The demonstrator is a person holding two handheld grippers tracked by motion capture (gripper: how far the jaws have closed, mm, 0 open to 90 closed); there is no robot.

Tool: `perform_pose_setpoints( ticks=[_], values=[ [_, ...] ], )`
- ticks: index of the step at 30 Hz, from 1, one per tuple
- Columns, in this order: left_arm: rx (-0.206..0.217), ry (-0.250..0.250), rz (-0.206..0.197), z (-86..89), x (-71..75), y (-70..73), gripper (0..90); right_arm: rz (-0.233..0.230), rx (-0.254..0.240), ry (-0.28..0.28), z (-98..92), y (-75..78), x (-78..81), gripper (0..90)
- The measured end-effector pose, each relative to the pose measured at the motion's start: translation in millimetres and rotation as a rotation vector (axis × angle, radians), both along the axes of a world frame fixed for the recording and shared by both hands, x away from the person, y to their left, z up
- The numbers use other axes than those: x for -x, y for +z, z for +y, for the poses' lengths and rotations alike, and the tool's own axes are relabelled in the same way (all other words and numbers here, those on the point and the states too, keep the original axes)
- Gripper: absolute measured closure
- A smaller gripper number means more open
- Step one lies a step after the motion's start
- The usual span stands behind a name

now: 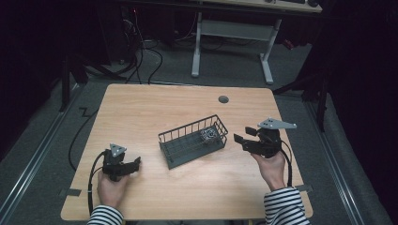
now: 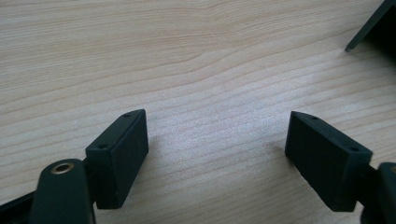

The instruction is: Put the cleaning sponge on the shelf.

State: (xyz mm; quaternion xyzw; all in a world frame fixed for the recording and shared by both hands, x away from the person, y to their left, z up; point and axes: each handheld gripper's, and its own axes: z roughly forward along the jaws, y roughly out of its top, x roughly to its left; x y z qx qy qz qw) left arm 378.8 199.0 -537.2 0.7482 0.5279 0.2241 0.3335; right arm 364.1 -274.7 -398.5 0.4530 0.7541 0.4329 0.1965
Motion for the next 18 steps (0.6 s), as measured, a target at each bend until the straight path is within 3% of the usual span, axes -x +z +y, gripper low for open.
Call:
perform_pose_setpoints(
  ticks=[8, 18],
  values=[
    [0.0, 0.0, 0.0, 0.0, 0.0, 0.0, 21.9, -0.008, -0.018, -0.031, -20.3, -10.1, 16.3, 40.6],
    [0.0, 0.0, 0.0, 0.0, 0.0, 0.0, 21.9, 0.01, -0.055, -0.086, -44.9, -35.1, 32.3, 40.9]
  ],
)
